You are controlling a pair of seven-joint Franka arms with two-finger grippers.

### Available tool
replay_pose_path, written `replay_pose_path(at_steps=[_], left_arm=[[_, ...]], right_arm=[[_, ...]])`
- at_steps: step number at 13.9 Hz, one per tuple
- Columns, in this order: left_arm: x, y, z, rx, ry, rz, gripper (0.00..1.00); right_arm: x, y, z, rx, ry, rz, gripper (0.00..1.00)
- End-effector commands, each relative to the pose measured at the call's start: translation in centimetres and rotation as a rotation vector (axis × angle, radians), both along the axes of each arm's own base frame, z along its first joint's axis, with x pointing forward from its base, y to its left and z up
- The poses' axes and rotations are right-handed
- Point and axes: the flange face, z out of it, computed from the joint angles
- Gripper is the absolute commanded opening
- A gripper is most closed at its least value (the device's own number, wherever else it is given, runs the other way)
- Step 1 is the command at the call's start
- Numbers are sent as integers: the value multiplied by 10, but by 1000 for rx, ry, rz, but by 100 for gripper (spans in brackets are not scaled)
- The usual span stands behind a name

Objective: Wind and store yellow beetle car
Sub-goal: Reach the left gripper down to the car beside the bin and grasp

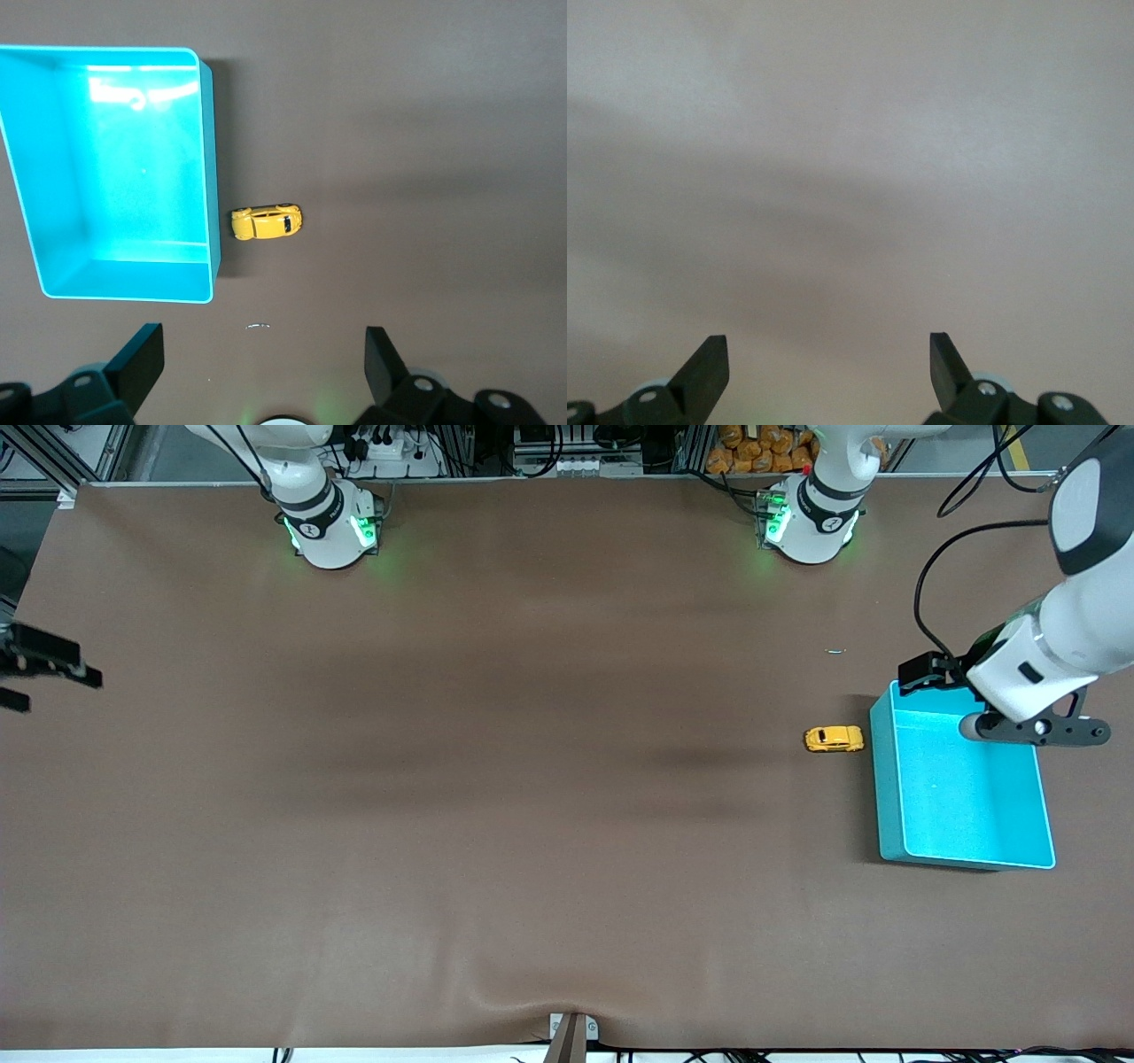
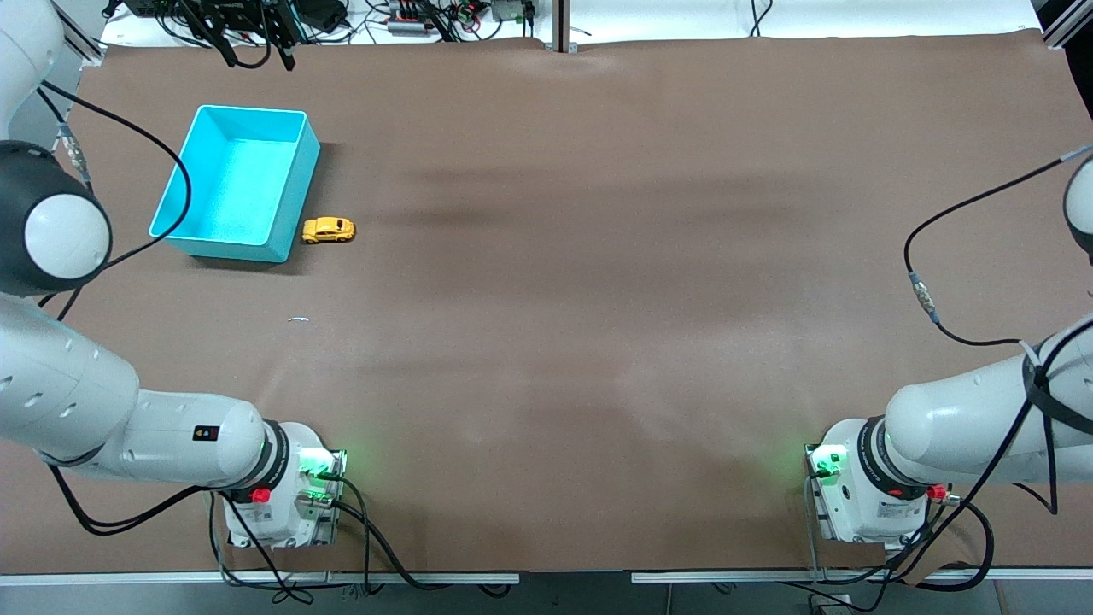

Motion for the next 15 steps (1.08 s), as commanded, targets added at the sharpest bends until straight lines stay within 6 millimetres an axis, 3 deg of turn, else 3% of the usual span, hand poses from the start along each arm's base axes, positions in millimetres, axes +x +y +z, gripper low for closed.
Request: replay_pose_path(at_steps=[1, 6, 9, 12, 15], left_arm=[[6, 3, -42, 36, 76, 68, 100], [-22, -11, -93, 84, 61, 254, 100], [-53, -36, -133, 99, 3, 342, 100], [-67, -52, -176, 114, -30, 471, 100], [-74, -44, -204, 120, -55, 614, 100]], right_arm=[[-39, 18, 11, -45, -46, -85, 100], [-47, 32, -5, -75, -36, -155, 100], [-57, 35, -15, -74, -51, -154, 100], [-59, 35, -12, -76, -45, -154, 100], [-58, 34, -18, -96, -22, -148, 100]])
